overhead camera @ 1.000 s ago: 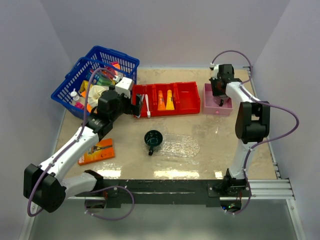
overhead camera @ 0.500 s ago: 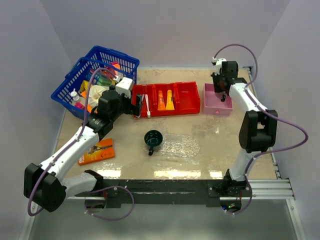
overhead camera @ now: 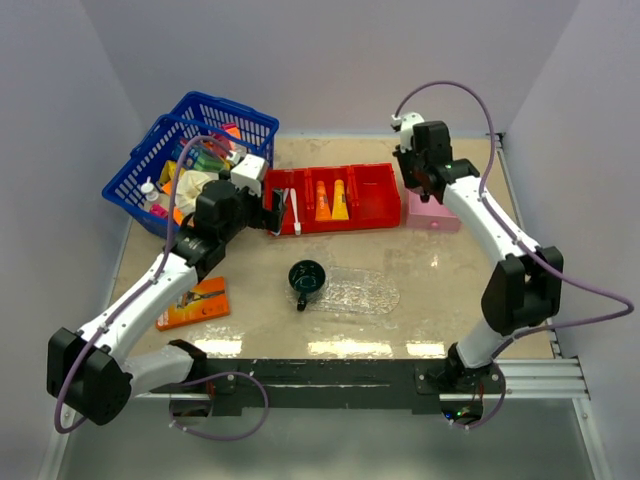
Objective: Prepare toiletry sets of a toothbrush and toothpaste on the tray
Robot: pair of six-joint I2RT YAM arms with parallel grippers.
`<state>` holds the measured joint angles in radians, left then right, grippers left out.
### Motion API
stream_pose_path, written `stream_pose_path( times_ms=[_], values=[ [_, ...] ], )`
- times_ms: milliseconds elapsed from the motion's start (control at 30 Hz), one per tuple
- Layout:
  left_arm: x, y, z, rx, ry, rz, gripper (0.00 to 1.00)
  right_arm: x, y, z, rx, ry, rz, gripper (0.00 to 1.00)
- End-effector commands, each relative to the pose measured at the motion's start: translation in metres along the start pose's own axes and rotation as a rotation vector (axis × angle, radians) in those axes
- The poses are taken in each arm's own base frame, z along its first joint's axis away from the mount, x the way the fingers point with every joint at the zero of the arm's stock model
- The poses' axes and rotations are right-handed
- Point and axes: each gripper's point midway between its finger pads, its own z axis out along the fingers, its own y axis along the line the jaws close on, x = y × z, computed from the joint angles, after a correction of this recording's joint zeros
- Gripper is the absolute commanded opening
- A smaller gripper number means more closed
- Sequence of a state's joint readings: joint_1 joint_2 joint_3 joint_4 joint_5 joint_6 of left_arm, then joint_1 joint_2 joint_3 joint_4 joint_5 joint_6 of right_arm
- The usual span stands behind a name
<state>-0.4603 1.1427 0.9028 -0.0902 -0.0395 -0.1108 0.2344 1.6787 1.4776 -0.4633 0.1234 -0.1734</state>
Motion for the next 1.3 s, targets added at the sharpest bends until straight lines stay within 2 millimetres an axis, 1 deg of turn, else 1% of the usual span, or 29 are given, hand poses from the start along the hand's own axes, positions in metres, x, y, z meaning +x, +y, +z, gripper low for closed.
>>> stream_pose_path(
  times_ms=[0, 33, 67, 100, 133, 200, 233, 367, 433, 500, 700, 767, 833, 867, 933, 967, 1067, 1133, 1267],
  values=[
    [-0.026, -0.002, -0.008, 0.016, -0.098, 0.013, 1.00, -0.037, 0.021, -0.059, -0.013, -0.146, 0.020, 0.00],
    [-0.026, -0.002, -0.008, 0.016, -0.098, 0.013, 1.00, -0.041, 0.032, -0.073, -0.047, -0.178, 0.027, 0.00],
    [-0.026, -0.002, -0.008, 0.014, -0.096, 0.013, 1.00, -0.030, 0.045, -0.074, -0.090, -0.163, 0.037, 0.00],
    [-0.027, -0.002, -0.008, 0.016, -0.096, 0.014, 1.00, -0.026, 0.052, -0.077, -0.100, -0.159, 0.035, 0.00],
    [-0.026, -0.003, -0.008, 0.017, -0.095, 0.012, 1.00, -0.024, 0.065, -0.085, -0.123, -0.161, 0.023, 0.00],
    [-0.025, -0.003, -0.007, 0.019, -0.090, 0.011, 1.00, -0.006, 0.076, -0.090, -0.138, -0.105, 0.015, 0.00],
    [-0.024, -0.003, -0.007, 0.020, -0.088, 0.011, 1.00, -0.005, 0.082, -0.098, -0.155, -0.108, 0.019, 0.00],
    [-0.023, -0.005, -0.006, 0.031, -0.084, 0.005, 1.00, 0.008, 0.099, -0.119, -0.237, -0.085, 0.098, 0.00],
    [-0.024, -0.006, -0.006, 0.036, -0.086, 0.004, 1.00, 0.021, 0.103, -0.125, -0.244, -0.045, 0.106, 0.00],
    [-0.025, -0.006, -0.007, 0.034, -0.089, 0.004, 1.00, 0.037, 0.102, -0.130, -0.236, 0.002, 0.126, 0.00],
    [-0.026, -0.005, -0.008, 0.030, -0.092, 0.005, 1.00, 0.067, 0.100, -0.144, -0.221, 0.080, 0.171, 0.00],
    [-0.026, -0.006, -0.007, 0.033, -0.090, 0.004, 1.00, 0.076, 0.102, -0.146, -0.214, 0.097, 0.184, 0.00],
    [-0.026, -0.006, -0.007, 0.033, -0.090, 0.004, 1.00, 0.082, 0.106, -0.148, -0.220, 0.105, 0.189, 0.00],
    [-0.025, -0.005, -0.007, 0.030, -0.089, 0.005, 1.00, 0.089, 0.110, -0.147, -0.225, 0.121, 0.196, 0.00],
    [-0.025, -0.004, -0.007, 0.027, -0.088, 0.005, 1.00, 0.096, 0.113, -0.149, -0.223, 0.131, 0.194, 0.00],
    [-0.025, -0.004, -0.007, 0.025, -0.088, 0.006, 1.00, 0.102, 0.115, -0.148, -0.219, 0.145, 0.201, 0.00],
    [-0.025, -0.004, -0.007, 0.023, -0.088, 0.005, 1.00, 0.110, 0.121, -0.148, -0.223, 0.155, 0.209, 0.00],
    [-0.025, -0.004, -0.007, 0.023, -0.088, 0.006, 1.00, 0.112, 0.128, -0.149, -0.231, 0.150, 0.211, 0.00],
    [-0.025, -0.004, -0.007, 0.022, -0.088, 0.006, 1.00, 0.125, 0.143, -0.145, -0.241, 0.168, 0.231, 0.00]
  ],
)
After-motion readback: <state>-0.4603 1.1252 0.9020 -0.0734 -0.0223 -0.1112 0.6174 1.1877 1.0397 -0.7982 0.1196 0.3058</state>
